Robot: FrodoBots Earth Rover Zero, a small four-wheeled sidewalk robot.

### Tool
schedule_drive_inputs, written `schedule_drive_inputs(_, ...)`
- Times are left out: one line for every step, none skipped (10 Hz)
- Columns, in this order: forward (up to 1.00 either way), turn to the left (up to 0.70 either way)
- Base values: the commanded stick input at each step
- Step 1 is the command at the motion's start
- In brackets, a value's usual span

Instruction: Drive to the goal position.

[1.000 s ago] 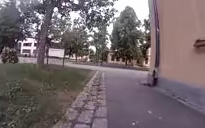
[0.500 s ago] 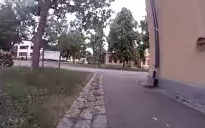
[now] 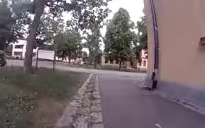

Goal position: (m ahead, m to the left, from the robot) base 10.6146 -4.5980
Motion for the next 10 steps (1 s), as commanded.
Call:
schedule_drive_inputs(0.45, -0.18)
schedule_drive_inputs(0.45, 0.00)
schedule_drive_inputs(0.45, 0.00)
schedule_drive_inputs(0.45, 0.00)
schedule_drive_inputs(0.45, 0.00)
schedule_drive_inputs(0.45, 0.00)
schedule_drive_inputs(0.45, 0.00)
schedule_drive_inputs(0.45, 0.00)
schedule_drive_inputs(0.45, 0.00)
schedule_drive_inputs(0.45, 0.00)
